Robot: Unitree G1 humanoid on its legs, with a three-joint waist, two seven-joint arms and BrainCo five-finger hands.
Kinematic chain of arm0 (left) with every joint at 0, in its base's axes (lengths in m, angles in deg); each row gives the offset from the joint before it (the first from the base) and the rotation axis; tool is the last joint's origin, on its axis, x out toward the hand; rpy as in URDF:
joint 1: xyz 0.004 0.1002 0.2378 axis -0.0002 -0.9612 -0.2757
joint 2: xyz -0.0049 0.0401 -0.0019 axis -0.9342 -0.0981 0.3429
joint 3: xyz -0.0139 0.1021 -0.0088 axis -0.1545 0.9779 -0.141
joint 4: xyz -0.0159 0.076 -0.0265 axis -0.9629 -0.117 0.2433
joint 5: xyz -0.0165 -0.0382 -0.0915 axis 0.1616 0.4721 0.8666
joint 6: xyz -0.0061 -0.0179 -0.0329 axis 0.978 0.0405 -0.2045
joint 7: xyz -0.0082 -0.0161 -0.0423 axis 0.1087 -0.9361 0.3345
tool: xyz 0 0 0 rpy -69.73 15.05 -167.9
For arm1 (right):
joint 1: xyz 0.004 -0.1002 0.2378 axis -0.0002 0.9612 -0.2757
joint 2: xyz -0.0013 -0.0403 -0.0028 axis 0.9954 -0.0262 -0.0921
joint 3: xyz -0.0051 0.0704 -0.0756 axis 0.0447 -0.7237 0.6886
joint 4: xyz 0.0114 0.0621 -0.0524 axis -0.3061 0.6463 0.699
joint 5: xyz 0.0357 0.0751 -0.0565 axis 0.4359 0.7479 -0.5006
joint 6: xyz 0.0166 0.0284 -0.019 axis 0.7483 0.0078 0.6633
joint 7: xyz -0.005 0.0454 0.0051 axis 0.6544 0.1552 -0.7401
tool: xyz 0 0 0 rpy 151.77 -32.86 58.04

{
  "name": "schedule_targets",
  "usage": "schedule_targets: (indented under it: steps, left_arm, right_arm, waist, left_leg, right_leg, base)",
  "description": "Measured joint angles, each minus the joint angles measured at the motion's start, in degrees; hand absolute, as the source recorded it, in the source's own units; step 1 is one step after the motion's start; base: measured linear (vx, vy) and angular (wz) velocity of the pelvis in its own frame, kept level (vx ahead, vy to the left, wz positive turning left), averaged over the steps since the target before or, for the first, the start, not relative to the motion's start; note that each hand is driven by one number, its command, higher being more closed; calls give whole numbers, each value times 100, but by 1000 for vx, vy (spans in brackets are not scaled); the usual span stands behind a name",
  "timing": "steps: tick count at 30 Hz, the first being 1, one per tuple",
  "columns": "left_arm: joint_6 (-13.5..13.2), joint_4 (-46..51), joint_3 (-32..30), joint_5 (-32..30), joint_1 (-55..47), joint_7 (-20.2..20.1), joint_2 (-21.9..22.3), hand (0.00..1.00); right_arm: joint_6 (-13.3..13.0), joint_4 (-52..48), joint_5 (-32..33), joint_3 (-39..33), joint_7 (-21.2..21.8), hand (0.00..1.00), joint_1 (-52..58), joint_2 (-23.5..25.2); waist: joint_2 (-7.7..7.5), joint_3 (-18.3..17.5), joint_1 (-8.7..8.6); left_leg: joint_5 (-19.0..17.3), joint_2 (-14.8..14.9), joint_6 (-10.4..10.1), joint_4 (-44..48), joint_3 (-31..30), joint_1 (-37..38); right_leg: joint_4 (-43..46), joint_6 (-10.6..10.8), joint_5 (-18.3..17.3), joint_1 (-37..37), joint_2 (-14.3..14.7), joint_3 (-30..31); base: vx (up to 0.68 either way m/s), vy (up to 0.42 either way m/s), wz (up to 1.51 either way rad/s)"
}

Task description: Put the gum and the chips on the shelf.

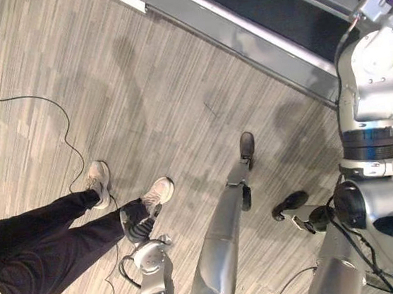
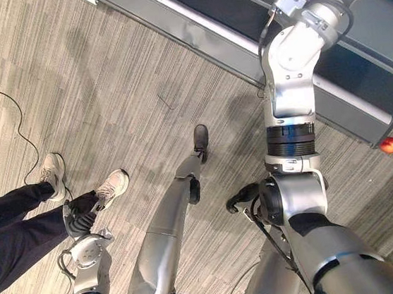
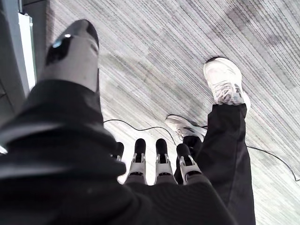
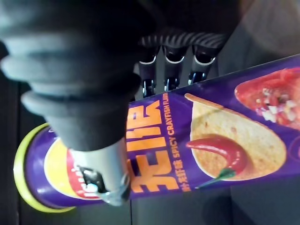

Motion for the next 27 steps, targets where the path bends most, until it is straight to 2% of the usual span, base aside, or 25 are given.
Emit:
schedule_targets:
  steps: [10, 15, 16, 27]
  left_arm:
    - [-3, 43, 21, 5, -23, 0, 3, 0]
    - [-4, 100, 65, 10, -54, -2, 15, 0]
    - [-4, 101, 68, 10, -65, -2, 15, 0]
    - [-3, 103, 243, 57, -112, -17, 20, 0]
  right_arm:
    - [5, 89, -84, 1, -120, 100, -30, -65]
    - [10, 193, -81, -17, -191, 100, -193, -311]
    - [13, 198, -81, -16, -202, 0, -192, -326]
    - [46, 199, -78, 19, -192, 0, -192, -375]
  waist:
    - [-31, -15, -90]
    - [-32, -15, -115]
    - [-32, -15, -119]
    - [-32, -16, -205]
  left_leg:
    - [1, -30, 1, 22, 29, -51]
    - [6, -29, -1, -10, 141, -127]
    - [7, -29, -1, -7, 145, -127]
    - [21, -32, -1, 11, 170, -123]
  right_leg:
    - [83, 1, -1, -124, -21, 161]
    - [80, 21, -12, -288, -39, 267]
    - [80, 21, -12, -288, -42, 269]
    - [65, 21, -12, -290, -45, 313]
  base:
    - [-83, -39, 0]
    - [-100, -26, -5]
    - [-95, -28, -3]
    - [-93, -30, 0]
